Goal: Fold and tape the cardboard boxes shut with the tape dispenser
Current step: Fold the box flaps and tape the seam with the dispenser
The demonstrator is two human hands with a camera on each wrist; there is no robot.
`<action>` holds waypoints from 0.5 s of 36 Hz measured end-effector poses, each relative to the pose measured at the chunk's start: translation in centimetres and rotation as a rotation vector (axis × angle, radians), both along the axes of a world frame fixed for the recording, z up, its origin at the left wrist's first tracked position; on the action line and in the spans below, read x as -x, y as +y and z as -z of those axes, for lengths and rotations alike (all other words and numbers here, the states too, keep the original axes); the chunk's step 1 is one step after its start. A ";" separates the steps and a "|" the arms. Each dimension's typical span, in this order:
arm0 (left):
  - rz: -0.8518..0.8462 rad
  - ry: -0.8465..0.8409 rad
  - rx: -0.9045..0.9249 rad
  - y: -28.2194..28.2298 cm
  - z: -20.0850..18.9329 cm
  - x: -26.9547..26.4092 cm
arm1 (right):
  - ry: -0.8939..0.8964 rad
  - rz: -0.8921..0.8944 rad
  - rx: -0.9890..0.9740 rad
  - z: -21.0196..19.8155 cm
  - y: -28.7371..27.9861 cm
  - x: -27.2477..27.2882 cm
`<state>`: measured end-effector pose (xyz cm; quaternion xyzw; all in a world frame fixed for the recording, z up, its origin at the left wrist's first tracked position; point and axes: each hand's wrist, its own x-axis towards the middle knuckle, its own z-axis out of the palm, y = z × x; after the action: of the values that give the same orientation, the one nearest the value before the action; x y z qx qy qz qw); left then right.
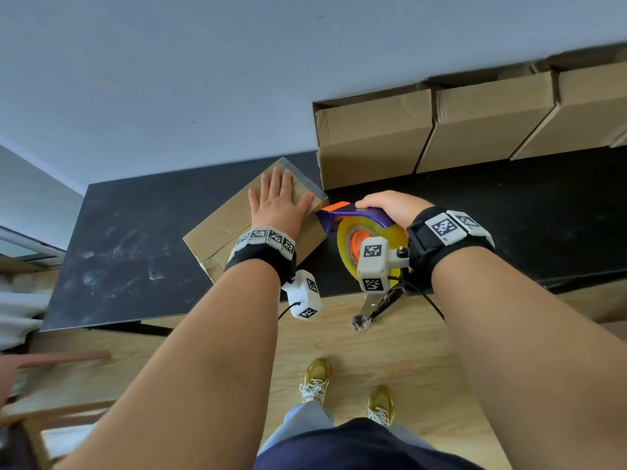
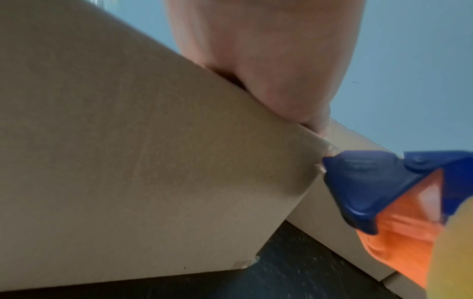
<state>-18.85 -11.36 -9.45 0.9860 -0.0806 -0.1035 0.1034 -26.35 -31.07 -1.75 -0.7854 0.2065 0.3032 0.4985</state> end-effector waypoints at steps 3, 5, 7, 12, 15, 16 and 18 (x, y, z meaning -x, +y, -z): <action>-0.001 0.007 0.005 0.1 0.0 -0.1 | 0.008 -0.016 0.035 -0.1 0.0 0.1; -0.002 0.010 0.009 0.1 0.0 -0.1 | 0.011 -0.025 0.068 -0.1 0.0 0.2; -0.003 0.011 0.007 0.1 0.0 0.0 | 0.008 -0.023 0.118 -0.4 0.1 0.2; -0.001 0.025 0.004 0.0 -0.2 -0.1 | -0.004 0.105 0.350 0.8 0.6 0.4; -0.001 0.016 0.002 0.0 -0.1 -0.1 | 0.035 0.158 0.399 3.6 0.7 1.0; -0.002 0.010 0.003 0.1 0.0 -0.1 | 0.036 0.196 0.382 4.3 0.7 1.1; -0.005 0.002 0.005 0.1 0.0 -0.1 | 0.021 0.250 0.358 5.1 0.8 1.0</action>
<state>-18.79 -11.28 -9.46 0.9857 -0.0783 -0.1042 0.1064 -27.34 -30.29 -6.85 -0.8265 0.3579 0.2059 0.3827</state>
